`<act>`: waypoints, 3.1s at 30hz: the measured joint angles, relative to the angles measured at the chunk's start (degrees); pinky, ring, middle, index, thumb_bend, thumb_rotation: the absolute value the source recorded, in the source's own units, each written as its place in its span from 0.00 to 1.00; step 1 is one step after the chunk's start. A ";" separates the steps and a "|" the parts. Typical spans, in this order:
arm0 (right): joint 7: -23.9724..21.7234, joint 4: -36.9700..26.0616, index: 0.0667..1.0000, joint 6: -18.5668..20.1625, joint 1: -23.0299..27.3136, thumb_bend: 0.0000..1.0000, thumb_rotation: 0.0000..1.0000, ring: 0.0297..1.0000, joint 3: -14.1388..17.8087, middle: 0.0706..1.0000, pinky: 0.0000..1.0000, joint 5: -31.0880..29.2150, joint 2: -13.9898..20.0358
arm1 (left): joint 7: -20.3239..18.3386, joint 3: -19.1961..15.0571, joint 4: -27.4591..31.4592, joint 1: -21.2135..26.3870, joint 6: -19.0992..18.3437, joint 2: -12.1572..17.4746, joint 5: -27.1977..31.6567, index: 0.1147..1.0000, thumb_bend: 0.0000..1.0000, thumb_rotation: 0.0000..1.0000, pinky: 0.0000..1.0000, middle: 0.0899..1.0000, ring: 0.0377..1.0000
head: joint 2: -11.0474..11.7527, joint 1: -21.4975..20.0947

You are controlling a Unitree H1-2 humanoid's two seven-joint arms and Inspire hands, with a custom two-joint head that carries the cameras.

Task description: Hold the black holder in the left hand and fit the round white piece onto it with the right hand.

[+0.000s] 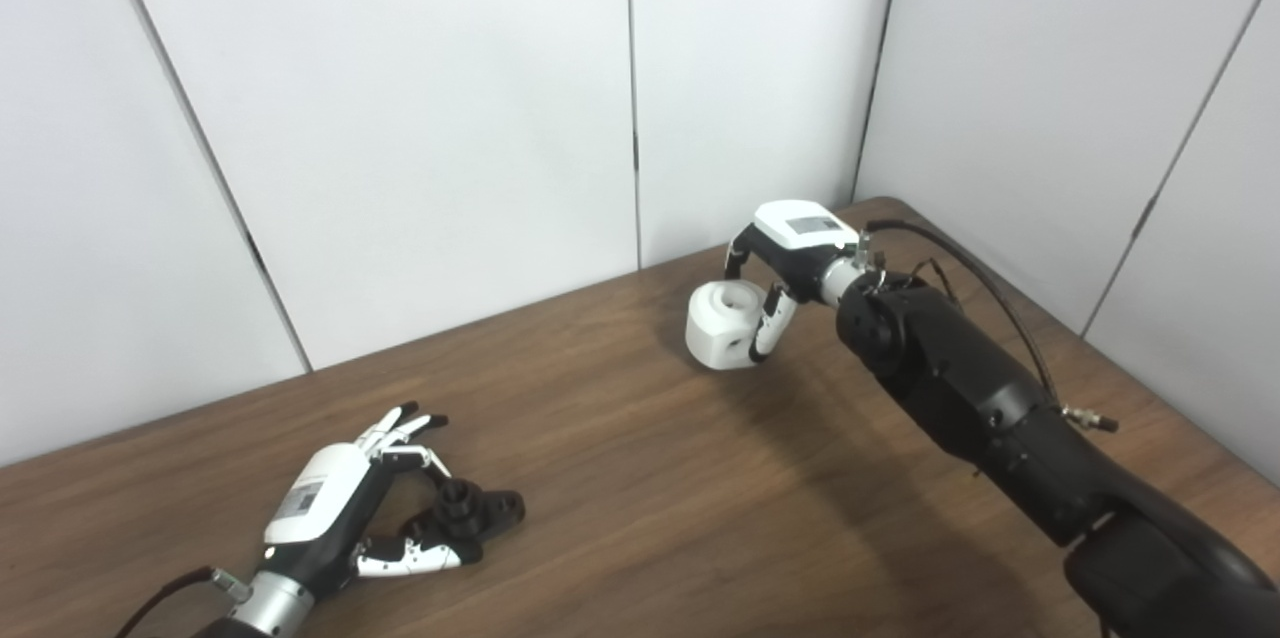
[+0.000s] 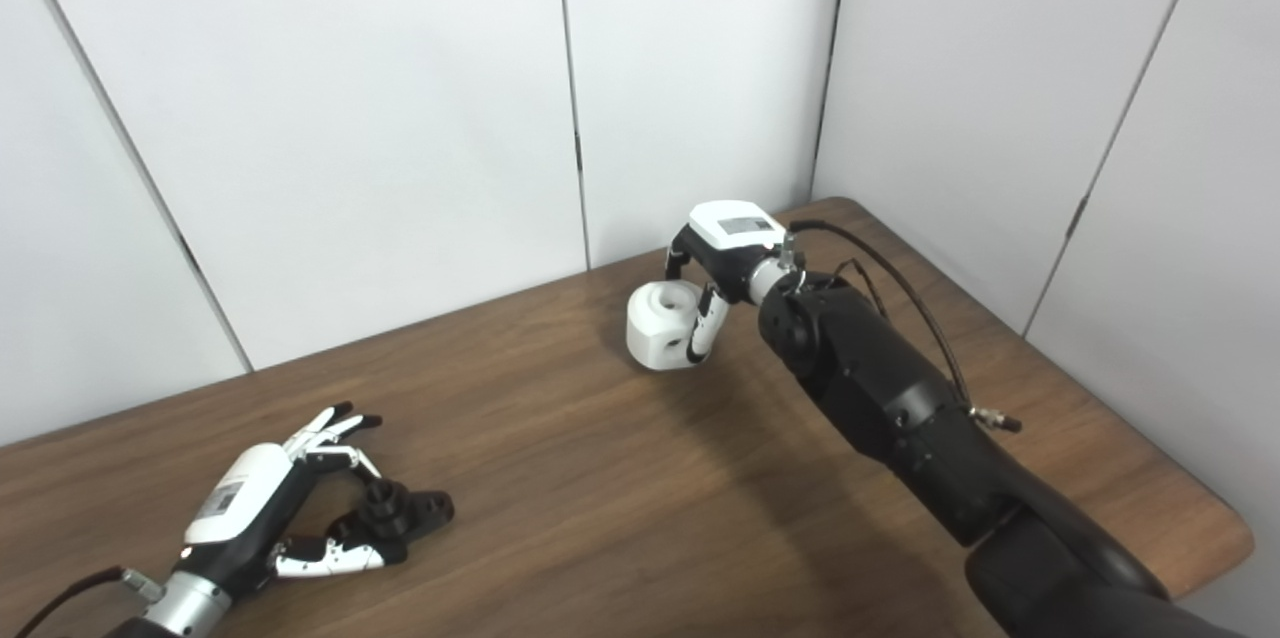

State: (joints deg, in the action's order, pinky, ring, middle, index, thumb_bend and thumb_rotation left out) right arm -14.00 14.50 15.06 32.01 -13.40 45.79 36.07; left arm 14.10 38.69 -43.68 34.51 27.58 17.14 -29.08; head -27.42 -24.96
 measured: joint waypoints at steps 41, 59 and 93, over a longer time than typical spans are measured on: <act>-19.65 -23.90 0.44 -0.67 3.51 0.53 0.14 0.79 -7.58 0.73 0.75 -1.31 -5.07 | -3.36 -5.08 2.14 -1.53 -0.08 -1.14 -3.65 0.41 0.52 0.08 0.96 0.89 1.00 | -4.22 15.46; -20.16 -23.87 0.44 -3.40 4.07 0.52 0.14 0.81 -8.53 0.74 0.79 -2.40 -10.72 | -5.72 -7.62 4.46 -2.58 -2.83 -3.52 -4.94 0.41 0.52 0.08 0.99 0.89 1.00 | -5.62 25.93; -19.82 -21.92 0.44 -5.08 5.62 0.52 0.13 0.81 -8.17 0.73 0.76 -4.33 -14.11 | -5.60 -7.82 5.94 -3.04 -6.15 -4.98 -5.87 0.41 0.52 0.08 1.00 0.90 1.00 | -7.21 29.18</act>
State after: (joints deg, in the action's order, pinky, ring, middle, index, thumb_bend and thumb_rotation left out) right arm -33.82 -7.42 9.97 37.63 -21.57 41.47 21.96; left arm 8.50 30.86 -37.74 31.48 21.43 12.15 -34.95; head -34.63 4.22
